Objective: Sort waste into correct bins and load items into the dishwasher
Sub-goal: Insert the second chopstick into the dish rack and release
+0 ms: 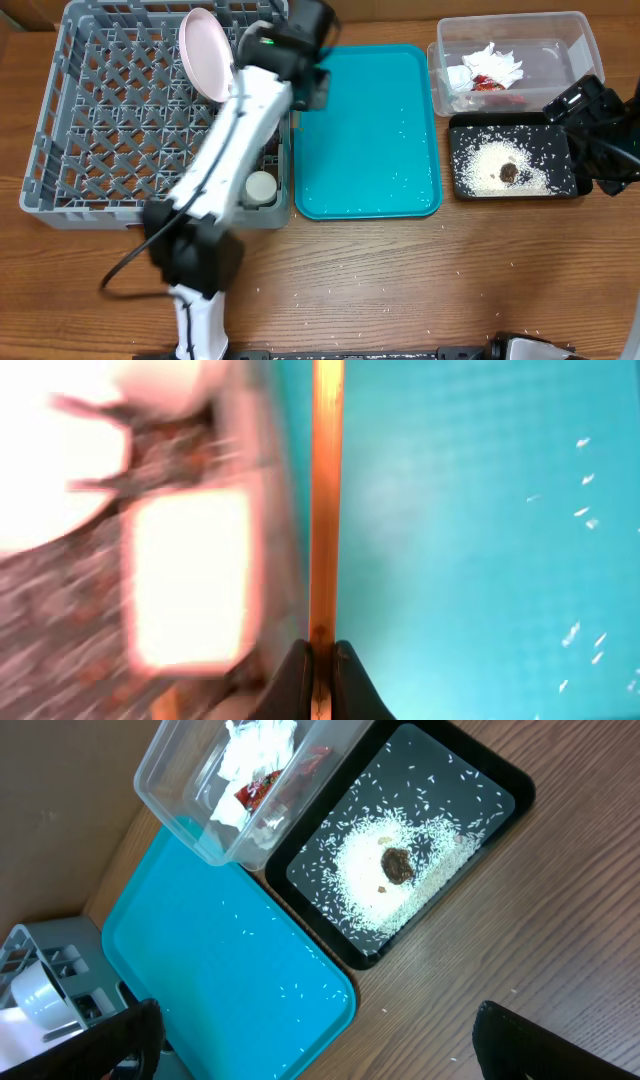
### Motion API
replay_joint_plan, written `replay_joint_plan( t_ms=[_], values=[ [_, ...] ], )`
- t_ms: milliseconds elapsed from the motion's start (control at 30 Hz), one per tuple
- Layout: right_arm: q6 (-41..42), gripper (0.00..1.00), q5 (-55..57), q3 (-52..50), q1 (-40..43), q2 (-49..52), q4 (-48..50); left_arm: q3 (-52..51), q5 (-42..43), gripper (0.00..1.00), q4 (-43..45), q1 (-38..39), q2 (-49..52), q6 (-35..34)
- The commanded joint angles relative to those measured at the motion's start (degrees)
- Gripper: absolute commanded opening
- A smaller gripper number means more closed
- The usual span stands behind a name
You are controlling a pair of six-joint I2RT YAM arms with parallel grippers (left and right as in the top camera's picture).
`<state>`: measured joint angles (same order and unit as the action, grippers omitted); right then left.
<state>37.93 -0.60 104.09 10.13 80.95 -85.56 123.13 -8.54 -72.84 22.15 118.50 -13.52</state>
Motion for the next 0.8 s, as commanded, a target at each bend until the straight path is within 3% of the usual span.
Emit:
replay_joint_plan(
  t_ms=[0,267,700,733,767],
  values=[
    [0.3,1.0,0.5,0.8,0.2,-0.4,0.1,0.8,-4.9,0.04,-4.9,-6.1,-5.2,1.9],
    [0.3,1.0,0.5,0.8,0.2,-0.4,0.1,-6.9,-5.0,0.04,-7.2,-15.5,-4.5,5.5],
    [0.3,1.0,0.5,0.8,0.2,-0.4,0.1,-21.2,-5.0,0.05,-3.5,-15.6,-4.5,4.6],
    [0.3,1.0,0.5,0.8,0.2,-0.4,0.1,-21.2,-5.0,0.08,-3.4,-15.6,-4.5,4.7],
    [0.3,1.0,0.5,0.8,0.2,-0.4,0.1,-21.2,-5.0,0.24,-3.3,-15.6,-4.5,4.7]
  ],
)
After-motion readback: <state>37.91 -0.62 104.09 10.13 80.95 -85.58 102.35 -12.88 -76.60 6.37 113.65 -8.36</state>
